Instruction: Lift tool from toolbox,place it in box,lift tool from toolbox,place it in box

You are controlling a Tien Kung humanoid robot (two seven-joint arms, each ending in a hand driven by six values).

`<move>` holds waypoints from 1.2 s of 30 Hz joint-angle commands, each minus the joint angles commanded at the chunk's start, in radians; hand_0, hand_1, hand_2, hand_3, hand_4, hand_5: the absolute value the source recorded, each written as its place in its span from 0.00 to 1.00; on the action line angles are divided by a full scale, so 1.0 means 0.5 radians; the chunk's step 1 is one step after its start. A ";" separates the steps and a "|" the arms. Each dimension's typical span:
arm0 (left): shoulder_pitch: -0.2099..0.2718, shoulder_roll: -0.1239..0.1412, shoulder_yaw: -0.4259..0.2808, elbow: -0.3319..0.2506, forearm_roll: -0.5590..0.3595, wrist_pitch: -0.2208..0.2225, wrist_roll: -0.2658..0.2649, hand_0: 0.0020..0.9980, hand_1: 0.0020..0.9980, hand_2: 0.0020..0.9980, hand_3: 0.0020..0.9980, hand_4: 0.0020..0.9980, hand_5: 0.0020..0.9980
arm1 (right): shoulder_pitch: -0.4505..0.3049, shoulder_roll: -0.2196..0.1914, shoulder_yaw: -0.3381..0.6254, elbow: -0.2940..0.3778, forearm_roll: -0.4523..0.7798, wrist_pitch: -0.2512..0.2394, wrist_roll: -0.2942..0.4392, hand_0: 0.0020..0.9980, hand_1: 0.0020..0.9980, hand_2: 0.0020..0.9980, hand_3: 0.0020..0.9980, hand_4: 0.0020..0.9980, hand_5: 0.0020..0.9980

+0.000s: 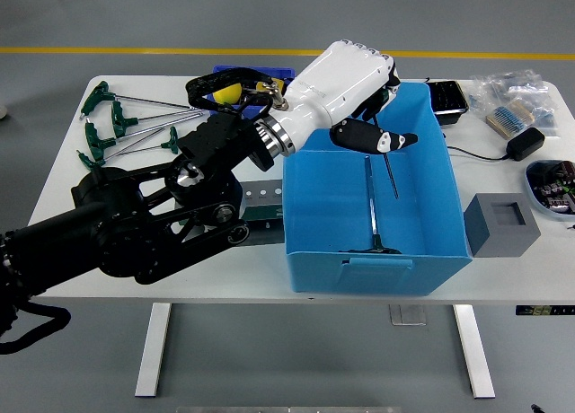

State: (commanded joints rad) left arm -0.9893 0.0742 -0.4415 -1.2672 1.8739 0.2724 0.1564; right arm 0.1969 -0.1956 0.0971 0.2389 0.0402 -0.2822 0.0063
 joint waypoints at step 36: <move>-0.004 -0.148 -0.052 0.520 -0.697 -0.289 0.020 0.68 0.77 0.97 0.78 0.96 0.77 | 0.026 -0.010 0.041 0.004 -0.082 0.004 -0.026 0.65 0.64 0.70 0.56 0.80 0.75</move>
State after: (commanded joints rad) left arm -0.9912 0.0000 -0.4678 -1.0072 1.5252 0.1278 0.1666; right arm 0.2101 -0.2006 0.1178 0.2408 -0.0007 -0.2805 -0.0064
